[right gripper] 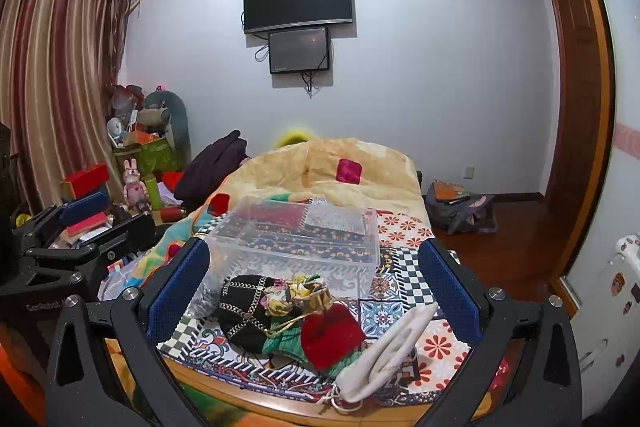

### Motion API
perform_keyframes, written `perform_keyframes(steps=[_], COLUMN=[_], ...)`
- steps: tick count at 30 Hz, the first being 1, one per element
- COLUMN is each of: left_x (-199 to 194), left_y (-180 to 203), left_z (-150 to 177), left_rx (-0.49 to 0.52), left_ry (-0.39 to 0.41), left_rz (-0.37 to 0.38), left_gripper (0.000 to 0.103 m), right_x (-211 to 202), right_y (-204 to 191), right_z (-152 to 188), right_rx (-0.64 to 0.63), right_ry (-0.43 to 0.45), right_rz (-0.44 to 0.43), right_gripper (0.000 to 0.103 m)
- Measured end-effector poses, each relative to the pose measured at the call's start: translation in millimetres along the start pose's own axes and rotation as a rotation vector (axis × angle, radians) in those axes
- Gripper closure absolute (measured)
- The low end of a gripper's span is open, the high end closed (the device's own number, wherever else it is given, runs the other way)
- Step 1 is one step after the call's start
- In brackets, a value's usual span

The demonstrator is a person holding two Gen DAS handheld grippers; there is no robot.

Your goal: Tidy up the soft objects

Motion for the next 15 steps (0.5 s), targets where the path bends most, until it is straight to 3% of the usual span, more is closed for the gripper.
perform_keyframes(steps=[15], left_x=[-0.4], left_y=[0.4], left_z=[1.3], left_rx=[0.0], left_ry=[0.002], left_rz=[0.0], left_gripper=[0.0], right_x=[-0.5], right_y=[0.2], right_z=[-0.9], right_rx=[0.0], right_ry=[-0.001], right_rz=[-0.002], right_gripper=[0.0])
Point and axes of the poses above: each gripper's, at about its wrist camera, not at the fingertips, and x roughly the way its jaws point, y to its right, z to its underside, the point moved 6 cm from there along x, roughly the way its jaws point, and after that the axes turned 1 degree about -y, right-handed, at the moved point
